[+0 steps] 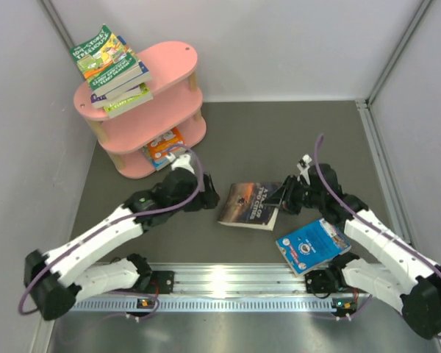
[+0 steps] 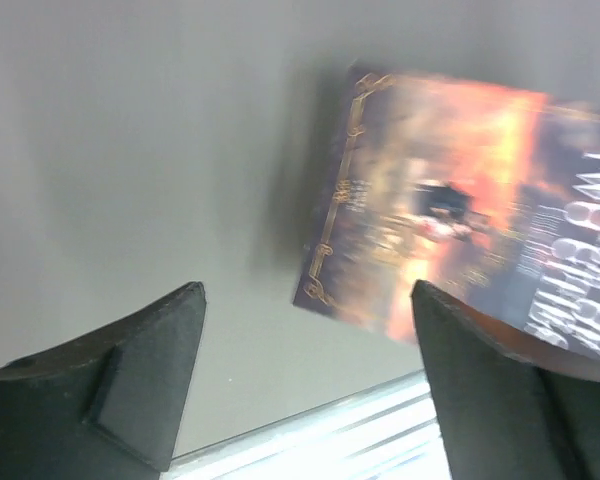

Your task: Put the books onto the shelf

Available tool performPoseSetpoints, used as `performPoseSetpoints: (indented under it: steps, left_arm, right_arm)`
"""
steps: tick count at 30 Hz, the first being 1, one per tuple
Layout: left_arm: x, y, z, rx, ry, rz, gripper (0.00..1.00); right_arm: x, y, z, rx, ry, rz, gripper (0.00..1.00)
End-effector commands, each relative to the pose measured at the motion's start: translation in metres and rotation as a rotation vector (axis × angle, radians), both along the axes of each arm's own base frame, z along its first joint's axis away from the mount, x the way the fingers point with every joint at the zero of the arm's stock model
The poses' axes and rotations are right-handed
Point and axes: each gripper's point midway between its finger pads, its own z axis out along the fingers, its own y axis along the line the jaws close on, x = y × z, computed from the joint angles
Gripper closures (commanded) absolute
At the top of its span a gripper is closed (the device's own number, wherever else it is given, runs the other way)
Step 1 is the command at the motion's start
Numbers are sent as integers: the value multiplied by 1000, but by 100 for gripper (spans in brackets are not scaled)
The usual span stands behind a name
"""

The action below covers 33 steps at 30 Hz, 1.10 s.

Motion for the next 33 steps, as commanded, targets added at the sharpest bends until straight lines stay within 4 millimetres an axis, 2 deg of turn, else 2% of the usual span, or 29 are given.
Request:
performPoseSetpoints:
  steps: [1, 2, 3, 4, 5, 6, 8, 9, 10, 11, 12, 15, 22, 23, 24, 25, 26, 27, 29, 31, 32, 33]
  left_arm:
    - [-2, 58, 58, 123, -163, 84, 7]
    - [-2, 65, 76, 110, -201, 102, 4]
    - [-11, 79, 86, 116, -221, 116, 4]
    - [-10, 92, 94, 136, -255, 152, 2]
    - [-12, 100, 103, 134, -281, 169, 1]
    - [-18, 114, 111, 129, -316, 191, 1]
    - [-21, 134, 113, 163, -358, 237, 1]
    - [-26, 142, 120, 138, -386, 256, 1]
    - [-29, 147, 123, 124, -396, 273, 1]
    - [-31, 149, 126, 102, -416, 274, 1]
    - [-36, 154, 134, 59, -452, 284, 1]
    - [-42, 166, 144, -8, -521, 321, 1]
    - [-50, 178, 149, -78, -580, 351, 1]
    - [-51, 176, 148, -83, -580, 342, 1]
    - [-51, 179, 146, -74, -579, 351, 1]
    - [-53, 178, 146, -90, -571, 350, 1]
    - [-53, 178, 145, -94, -568, 350, 1]
    - [-55, 179, 145, -105, -570, 348, 1]
    - [-57, 182, 146, -124, -574, 354, 1]
    - [-59, 186, 147, -141, -582, 363, 1]
    - [-61, 189, 148, -159, -588, 373, 1]
    - [-61, 191, 148, -164, -588, 378, 1]
  right_arm:
    - [41, 30, 107, 155, -283, 45, 100]
    - [47, 35, 121, 183, -315, 56, 100]
    - [57, 43, 135, 208, -319, 57, 100]
    - [60, 47, 142, 229, -323, 68, 100]
    - [68, 53, 169, 278, -370, 67, 100]
    - [77, 59, 167, 280, -351, 70, 100]
    - [88, 68, 184, 314, -378, 79, 100]
    - [99, 76, 196, 342, -394, 82, 100]
    - [102, 82, 202, 361, -397, 95, 100]
    - [106, 87, 218, 392, -418, 106, 100]
    - [114, 96, 215, 414, -389, 107, 100]
    - [126, 116, 238, 501, -412, 132, 100]
    - [155, 159, 272, 640, -431, 171, 100]
    - [157, 162, 289, 674, -456, 179, 100]
    - [168, 169, 279, 669, -434, 173, 100]
    - [172, 173, 279, 674, -431, 175, 100]
    - [176, 176, 290, 694, -441, 176, 100]
    - [187, 183, 278, 690, -421, 168, 100]
    - [205, 191, 274, 695, -415, 151, 100]
    - [217, 195, 273, 706, -414, 127, 100]
    - [224, 196, 281, 721, -430, 116, 100]
    - [235, 201, 269, 713, -416, 99, 100]
